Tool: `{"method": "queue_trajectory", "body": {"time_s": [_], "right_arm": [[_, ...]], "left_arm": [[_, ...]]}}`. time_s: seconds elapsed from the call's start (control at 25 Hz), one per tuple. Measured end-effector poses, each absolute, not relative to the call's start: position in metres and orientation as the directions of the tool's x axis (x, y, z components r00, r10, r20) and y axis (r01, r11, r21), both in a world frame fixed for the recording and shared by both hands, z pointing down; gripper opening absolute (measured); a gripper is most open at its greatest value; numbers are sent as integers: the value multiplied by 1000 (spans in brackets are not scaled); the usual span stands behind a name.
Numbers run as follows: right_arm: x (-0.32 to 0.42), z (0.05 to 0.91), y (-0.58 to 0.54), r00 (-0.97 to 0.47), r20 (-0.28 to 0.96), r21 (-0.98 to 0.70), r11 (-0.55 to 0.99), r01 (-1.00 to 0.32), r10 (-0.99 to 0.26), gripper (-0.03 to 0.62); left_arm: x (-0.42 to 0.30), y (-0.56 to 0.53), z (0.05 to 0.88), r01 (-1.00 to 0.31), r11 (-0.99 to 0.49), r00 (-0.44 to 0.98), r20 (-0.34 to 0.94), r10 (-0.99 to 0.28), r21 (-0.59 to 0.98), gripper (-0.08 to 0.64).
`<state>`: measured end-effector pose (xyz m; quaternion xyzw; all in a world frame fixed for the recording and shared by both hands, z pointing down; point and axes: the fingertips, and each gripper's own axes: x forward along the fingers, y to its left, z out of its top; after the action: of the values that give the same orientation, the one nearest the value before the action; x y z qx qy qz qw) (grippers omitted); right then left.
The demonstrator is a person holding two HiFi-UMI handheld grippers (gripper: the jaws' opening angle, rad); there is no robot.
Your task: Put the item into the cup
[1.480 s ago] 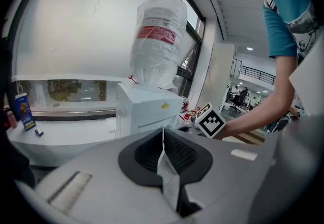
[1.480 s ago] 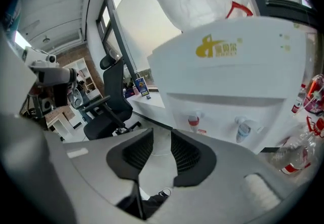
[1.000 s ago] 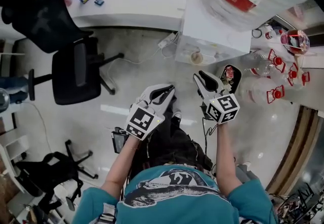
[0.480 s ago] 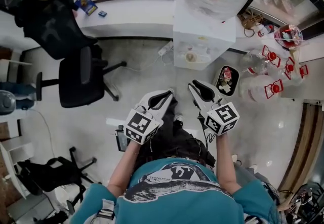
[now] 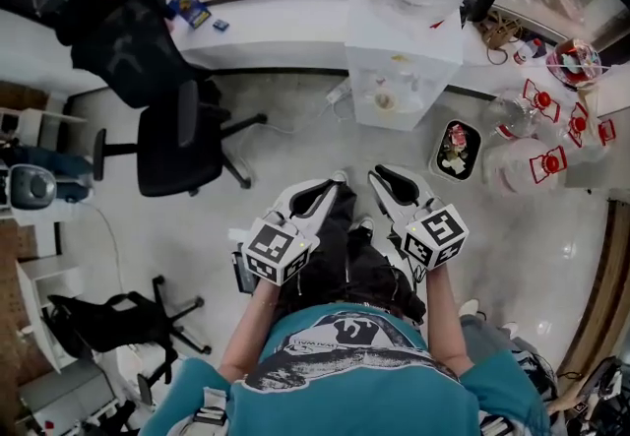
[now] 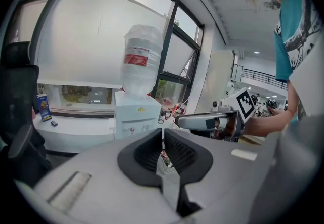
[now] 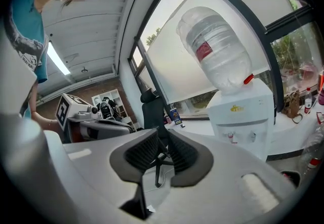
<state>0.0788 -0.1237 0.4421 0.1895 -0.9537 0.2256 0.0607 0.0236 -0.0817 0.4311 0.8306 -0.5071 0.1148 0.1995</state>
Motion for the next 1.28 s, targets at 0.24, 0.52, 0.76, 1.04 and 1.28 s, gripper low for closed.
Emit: {"method": "queue_trajectory", "body": {"time_s": [0.24,0.52,0.76,1.04,1.28], "right_arm": [[72,447,-109,-932,198,-433,826,-361,-304,43],[63,451,-95,-946,205,-451,834,-318,-250,28],[37,446,-78,-958,204,-430,860,-274,-203,8],[6,433,-42,-967,191,-403,885,-233,-168,-8],[-11,423,-8,-966,186,-402,884,-239,-177,-6]], "left_arm": [[19,-68,429,-903,-370,429,402,-809,218,18],[11,-55,426,-921,-324,386,401,-831,216,18],[-13,-36,421,-937,-279,342,382,-859,211,18],[-40,-1,415,-947,-251,309,368,-877,198,18],[-51,30,406,-943,-289,331,353,-875,167,18]]}}
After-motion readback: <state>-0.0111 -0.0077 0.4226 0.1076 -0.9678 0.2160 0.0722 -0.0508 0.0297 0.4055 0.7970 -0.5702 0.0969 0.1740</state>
